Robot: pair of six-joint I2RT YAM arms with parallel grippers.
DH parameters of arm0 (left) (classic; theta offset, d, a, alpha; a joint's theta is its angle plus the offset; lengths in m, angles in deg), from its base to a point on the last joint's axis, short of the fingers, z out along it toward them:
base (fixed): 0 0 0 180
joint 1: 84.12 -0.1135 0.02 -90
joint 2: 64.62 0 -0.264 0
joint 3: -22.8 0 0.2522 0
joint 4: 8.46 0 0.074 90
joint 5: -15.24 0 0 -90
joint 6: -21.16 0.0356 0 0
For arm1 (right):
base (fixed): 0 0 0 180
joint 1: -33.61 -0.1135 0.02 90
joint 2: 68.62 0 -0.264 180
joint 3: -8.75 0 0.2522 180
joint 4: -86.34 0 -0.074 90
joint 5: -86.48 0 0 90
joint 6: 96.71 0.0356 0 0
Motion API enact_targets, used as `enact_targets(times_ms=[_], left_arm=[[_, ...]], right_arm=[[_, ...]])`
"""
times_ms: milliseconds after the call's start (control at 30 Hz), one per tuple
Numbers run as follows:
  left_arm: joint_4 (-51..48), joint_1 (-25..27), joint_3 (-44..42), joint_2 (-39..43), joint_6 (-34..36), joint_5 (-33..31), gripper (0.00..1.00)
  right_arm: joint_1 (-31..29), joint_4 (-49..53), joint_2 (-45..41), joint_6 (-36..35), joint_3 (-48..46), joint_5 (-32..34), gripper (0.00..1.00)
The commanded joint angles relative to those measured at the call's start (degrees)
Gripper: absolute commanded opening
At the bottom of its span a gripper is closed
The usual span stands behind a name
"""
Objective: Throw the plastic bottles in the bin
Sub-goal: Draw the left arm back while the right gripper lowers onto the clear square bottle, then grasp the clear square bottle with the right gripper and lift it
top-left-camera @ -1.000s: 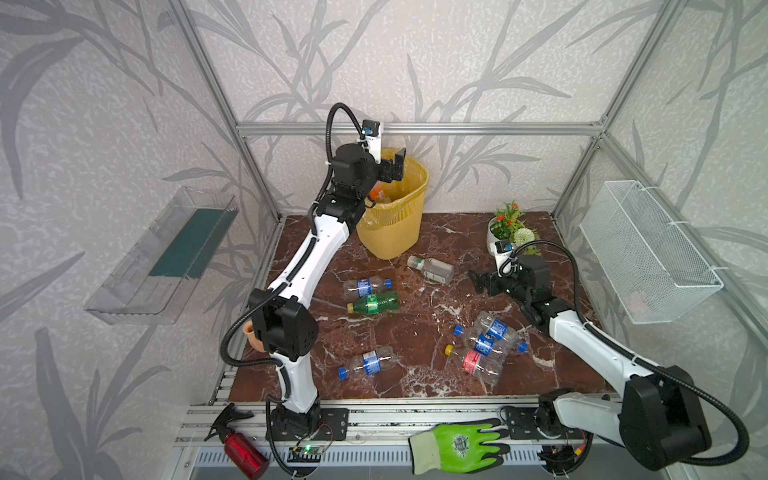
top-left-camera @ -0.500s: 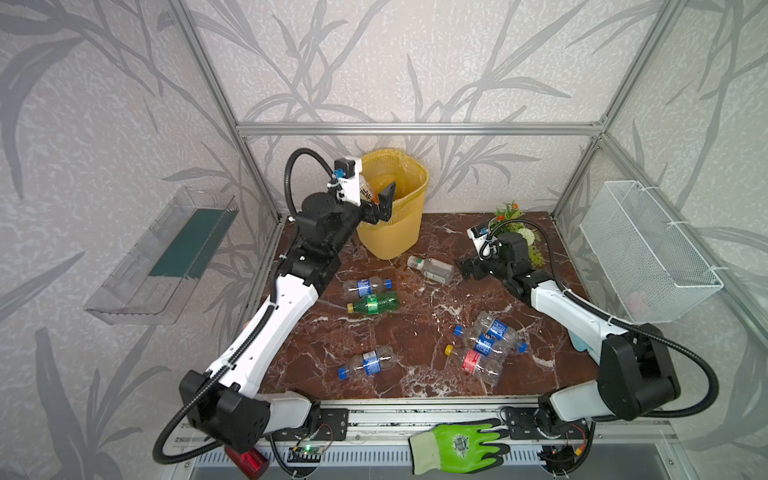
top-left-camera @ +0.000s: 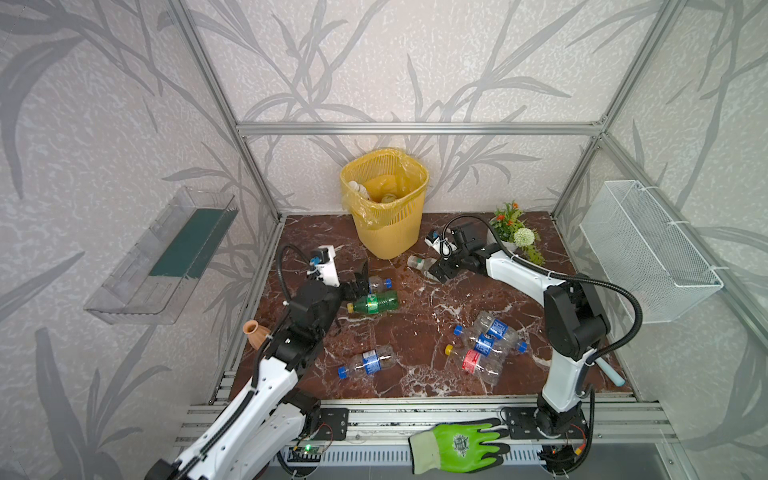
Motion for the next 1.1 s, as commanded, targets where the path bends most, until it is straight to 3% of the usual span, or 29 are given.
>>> enact_targets(times_ms=[0,433,633,833,1067], left_arm=[[-8.3,-0.1,-2.9,4.5,-6.9,-9.1,0.99],[-13.9,-0.1,-5.4,6.3,-7.9,-6.0,0.99],[-14.4,0.0,-5.2,6.0,-7.3,-5.8,0.99],[-14.9,0.0,-5.2,5.5,-7.1,-6.2,0.99],[-14.9,0.0,-5.1,4.8,-7.5,-6.6,0.99]], right_arm=[[0.1,7.2,2.9,-3.0,4.8,-1.1,0.95],[-0.1,22.8,16.7,-5.8,21.6,-1.8,0.83],[-0.8,24.6,18.5,-6.7,23.4,-1.2,0.72],[-0.8,24.1,17.5,-5.5,22.8,-1.1,0.55],[-0.7,13.7,6.9,0.8,13.1,-0.2,0.47]])
